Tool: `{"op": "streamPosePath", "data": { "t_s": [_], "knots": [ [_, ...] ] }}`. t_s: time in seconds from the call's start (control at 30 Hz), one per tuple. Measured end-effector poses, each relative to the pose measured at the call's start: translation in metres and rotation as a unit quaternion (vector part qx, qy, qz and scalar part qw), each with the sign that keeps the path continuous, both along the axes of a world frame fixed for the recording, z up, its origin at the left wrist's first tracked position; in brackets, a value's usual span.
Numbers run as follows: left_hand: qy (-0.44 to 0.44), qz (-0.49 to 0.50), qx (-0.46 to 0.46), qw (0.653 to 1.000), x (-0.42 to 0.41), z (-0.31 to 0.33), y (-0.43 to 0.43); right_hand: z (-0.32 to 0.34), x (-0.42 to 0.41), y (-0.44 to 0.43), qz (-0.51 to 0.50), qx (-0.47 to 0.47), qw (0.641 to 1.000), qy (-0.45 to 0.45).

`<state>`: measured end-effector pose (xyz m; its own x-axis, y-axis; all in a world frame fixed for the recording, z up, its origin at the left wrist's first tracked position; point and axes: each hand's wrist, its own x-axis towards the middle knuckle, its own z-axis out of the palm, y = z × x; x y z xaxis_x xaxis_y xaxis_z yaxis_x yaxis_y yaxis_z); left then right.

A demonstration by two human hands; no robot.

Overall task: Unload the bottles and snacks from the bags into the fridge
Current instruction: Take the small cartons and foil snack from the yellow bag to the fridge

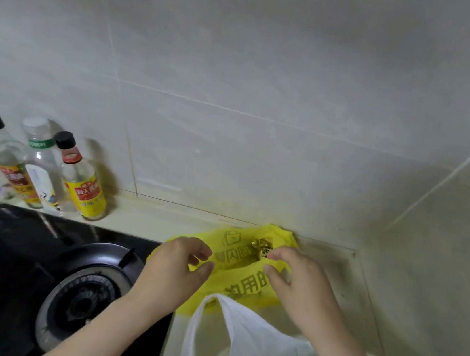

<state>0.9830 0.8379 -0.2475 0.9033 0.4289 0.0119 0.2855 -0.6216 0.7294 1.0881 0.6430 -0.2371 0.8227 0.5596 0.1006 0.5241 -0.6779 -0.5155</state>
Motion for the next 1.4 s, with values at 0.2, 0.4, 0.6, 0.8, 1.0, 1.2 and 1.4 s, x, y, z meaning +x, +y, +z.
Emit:
{"op": "streamPosePath", "data": {
  "t_s": [0.2,0.4,0.6,0.8,1.0,1.2,1.4],
  "knots": [
    [0.019,-0.007,0.009,1.0,0.018,-0.034,0.009,-0.025,0.026,0.024,0.041,-0.041,0.998,-0.001],
    [0.037,-0.053,0.011,0.998,0.032,-0.056,0.0,-0.057,0.051,0.034,0.148,-0.205,0.967,-0.002],
    [0.055,-0.095,0.018,0.994,0.035,-0.066,-0.013,-0.071,0.052,-0.005,0.132,-0.276,0.952,0.022],
    [0.1,-0.139,0.062,0.983,0.037,-0.079,-0.024,-0.073,0.048,-0.029,0.116,-0.331,0.936,0.011],
    [0.118,-0.149,0.1,0.977,0.032,-0.087,-0.026,-0.078,0.051,-0.03,0.121,-0.298,0.947,-0.02],
    [0.153,-0.132,0.092,0.975,0.03,-0.089,-0.024,-0.087,0.057,-0.005,0.178,-0.242,0.954,0.002],
    [0.205,-0.129,0.111,0.964,0.027,-0.102,-0.02,-0.092,0.054,-0.01,0.176,-0.342,0.923,-0.018]
  ]
}}
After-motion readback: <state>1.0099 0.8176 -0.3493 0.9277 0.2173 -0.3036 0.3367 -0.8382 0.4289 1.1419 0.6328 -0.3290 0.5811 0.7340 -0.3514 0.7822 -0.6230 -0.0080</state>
